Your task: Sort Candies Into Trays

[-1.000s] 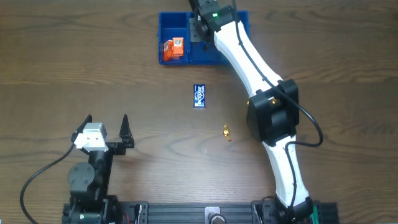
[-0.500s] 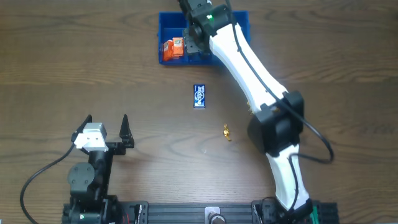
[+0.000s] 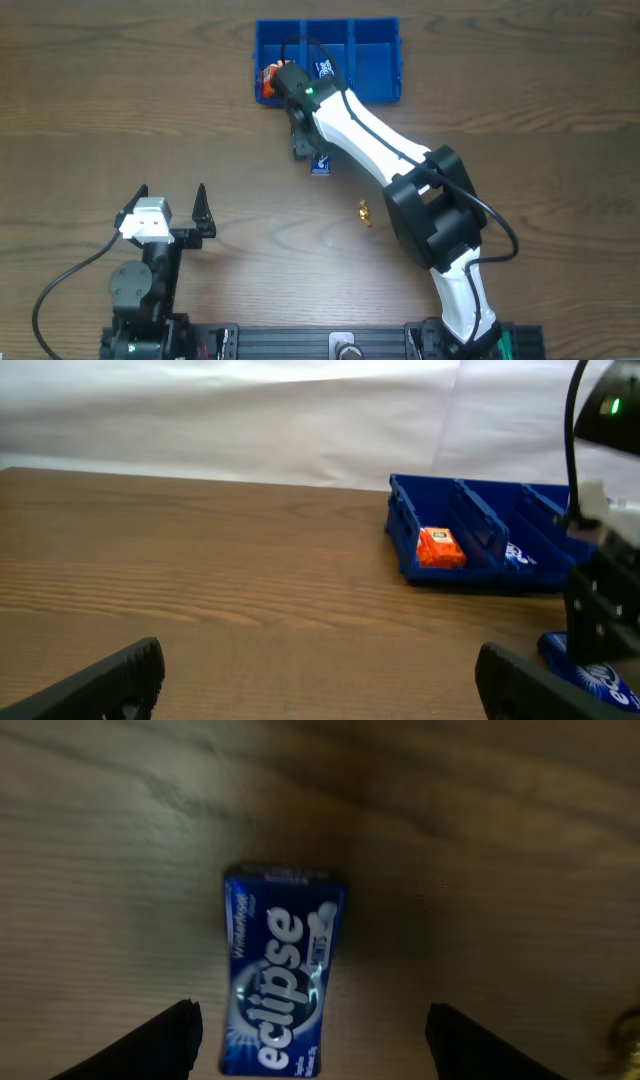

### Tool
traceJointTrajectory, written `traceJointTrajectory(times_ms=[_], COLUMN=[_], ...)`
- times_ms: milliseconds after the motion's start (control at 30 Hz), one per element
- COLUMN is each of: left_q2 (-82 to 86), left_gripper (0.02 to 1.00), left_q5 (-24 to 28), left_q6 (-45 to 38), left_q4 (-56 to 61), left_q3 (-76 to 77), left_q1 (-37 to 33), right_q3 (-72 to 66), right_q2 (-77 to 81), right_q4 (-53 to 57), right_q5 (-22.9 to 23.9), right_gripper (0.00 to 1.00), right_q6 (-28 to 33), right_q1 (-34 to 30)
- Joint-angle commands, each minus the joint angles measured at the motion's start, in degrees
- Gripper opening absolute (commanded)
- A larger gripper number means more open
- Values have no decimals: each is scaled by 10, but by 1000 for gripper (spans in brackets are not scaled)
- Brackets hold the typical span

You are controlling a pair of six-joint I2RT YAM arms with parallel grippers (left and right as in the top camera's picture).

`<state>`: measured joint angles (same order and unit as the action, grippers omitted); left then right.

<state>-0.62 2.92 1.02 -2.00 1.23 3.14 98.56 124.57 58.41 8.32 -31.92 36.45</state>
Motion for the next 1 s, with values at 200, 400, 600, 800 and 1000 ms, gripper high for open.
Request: traceJointTrajectory(times_ms=[200,400,600,800,1000], left_q2=[4,4,4,4,4], left_gripper=[998,998,998,998,998], left_q5=[-2,-2,-2,-2,-2], left_q6=[-9,-9,-9,-9,-9], left_q4=[-23,-23,-23,-23,-23], left_q3=[-10,-10,-10,-10,-10], left_q1=[-2,-2,-2,-2,-2], right_q3=[-27,-48,-48,-48,-48], right_q2=[-3,8,30,30,30], right_q4=[-43,-68,-76,-78,-83], right_q5=[-9,-14,-30,-29,-35], right_gripper=[750,748,687,432,253], right_q6=[-15,-16,-24,-26,-26], right_q1=[-1,-1,-1,-1,-1])
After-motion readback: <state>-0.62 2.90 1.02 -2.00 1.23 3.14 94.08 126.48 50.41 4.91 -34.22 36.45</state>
